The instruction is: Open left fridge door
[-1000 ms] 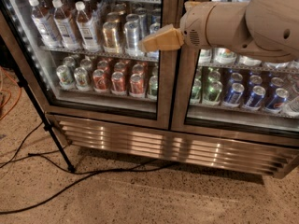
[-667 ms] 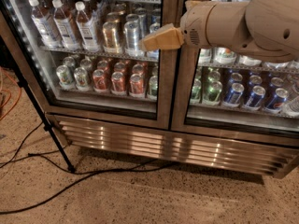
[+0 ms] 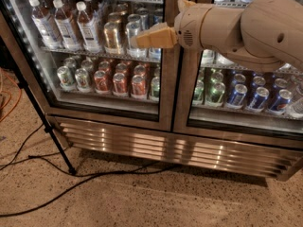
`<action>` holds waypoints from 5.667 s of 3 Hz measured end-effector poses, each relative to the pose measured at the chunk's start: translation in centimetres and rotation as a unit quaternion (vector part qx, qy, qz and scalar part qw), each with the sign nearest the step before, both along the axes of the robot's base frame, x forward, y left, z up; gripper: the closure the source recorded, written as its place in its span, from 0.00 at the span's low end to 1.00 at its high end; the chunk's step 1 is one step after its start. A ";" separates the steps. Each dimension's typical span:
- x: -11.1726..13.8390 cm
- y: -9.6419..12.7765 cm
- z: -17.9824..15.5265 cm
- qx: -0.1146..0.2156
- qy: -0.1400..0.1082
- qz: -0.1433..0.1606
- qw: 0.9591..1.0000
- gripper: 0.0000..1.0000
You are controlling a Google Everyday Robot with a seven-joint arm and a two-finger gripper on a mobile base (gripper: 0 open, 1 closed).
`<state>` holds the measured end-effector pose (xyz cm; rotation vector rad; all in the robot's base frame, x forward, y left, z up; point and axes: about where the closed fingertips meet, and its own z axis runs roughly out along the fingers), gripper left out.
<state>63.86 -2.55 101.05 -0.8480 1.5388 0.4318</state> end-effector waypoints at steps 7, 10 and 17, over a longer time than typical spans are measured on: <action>1.6 -4.1 -2.7 -0.013 0.009 -0.078 0.997 0.00; -0.6 2.0 -0.1 0.050 0.002 0.003 0.999 0.00; 2.0 0.4 -0.6 0.010 -0.032 -0.054 0.998 0.00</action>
Offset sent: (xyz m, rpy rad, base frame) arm 0.0173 0.0177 0.0068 0.0967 -0.0284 0.0400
